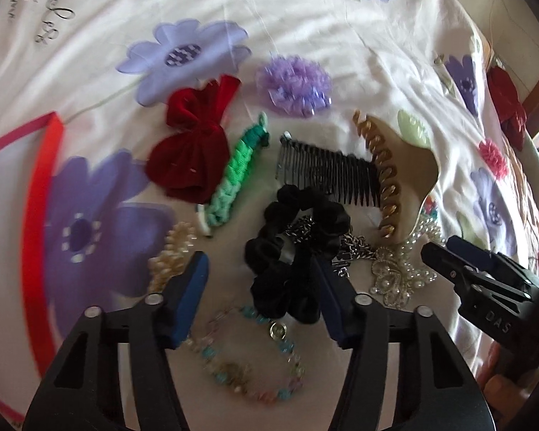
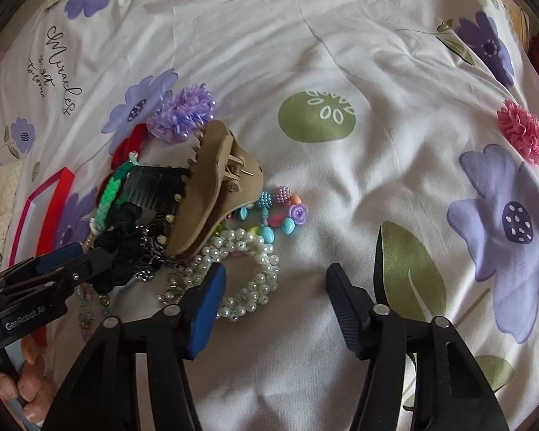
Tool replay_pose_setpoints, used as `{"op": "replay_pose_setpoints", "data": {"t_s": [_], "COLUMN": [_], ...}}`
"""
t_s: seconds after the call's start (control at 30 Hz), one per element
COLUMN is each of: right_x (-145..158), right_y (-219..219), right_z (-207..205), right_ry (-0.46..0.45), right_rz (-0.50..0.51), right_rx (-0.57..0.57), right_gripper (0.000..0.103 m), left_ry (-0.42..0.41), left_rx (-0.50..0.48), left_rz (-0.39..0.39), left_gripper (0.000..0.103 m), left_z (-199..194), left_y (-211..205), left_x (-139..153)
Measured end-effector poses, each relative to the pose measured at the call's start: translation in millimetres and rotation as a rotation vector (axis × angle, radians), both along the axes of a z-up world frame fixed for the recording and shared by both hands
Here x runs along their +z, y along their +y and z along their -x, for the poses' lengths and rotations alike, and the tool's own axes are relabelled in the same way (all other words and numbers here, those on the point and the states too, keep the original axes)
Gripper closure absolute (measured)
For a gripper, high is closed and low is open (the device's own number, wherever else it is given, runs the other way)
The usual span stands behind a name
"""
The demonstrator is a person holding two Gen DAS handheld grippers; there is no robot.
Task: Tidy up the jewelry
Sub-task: 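Grasp the black scrunchie with the left tool while the right tool grasps a pearl bracelet, then carry the scrunchie and pearl bracelet into the red box and release both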
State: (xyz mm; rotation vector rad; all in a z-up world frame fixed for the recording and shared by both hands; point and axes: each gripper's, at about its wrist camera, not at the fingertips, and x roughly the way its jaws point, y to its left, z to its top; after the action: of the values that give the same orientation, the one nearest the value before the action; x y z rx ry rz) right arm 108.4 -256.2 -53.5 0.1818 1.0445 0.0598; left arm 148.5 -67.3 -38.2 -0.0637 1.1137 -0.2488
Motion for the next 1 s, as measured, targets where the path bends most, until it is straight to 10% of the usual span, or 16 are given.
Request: {"op": "replay_pose_setpoints", "data": {"t_s": [0.1,0.17,0.27,1.0], "right_x": [-3,-4,-5,86], "right_y": [4,6,8,79], "right_z": [0,1,2,50], "right_ry": [0.003,0.001,0.008,-0.158], "right_rz": [0.023,0.033,0.023,-0.052], "right_rx": [0.008,0.011,0.020,0.195], "right_gripper": [0.053,0.076,0.089,0.092], "left_ry": [-0.005,-0.009,-0.031,-0.201], "left_rx": [-0.022,-0.044,-0.060,0.069], "left_rz": [0.009,0.023,0.020,0.103], "left_gripper": [0.068,0.089,0.093,0.094], "left_z": [0,2,10,102], "left_y": [-5,-6,-7,91], "left_x": [-4,-2,5,84]}}
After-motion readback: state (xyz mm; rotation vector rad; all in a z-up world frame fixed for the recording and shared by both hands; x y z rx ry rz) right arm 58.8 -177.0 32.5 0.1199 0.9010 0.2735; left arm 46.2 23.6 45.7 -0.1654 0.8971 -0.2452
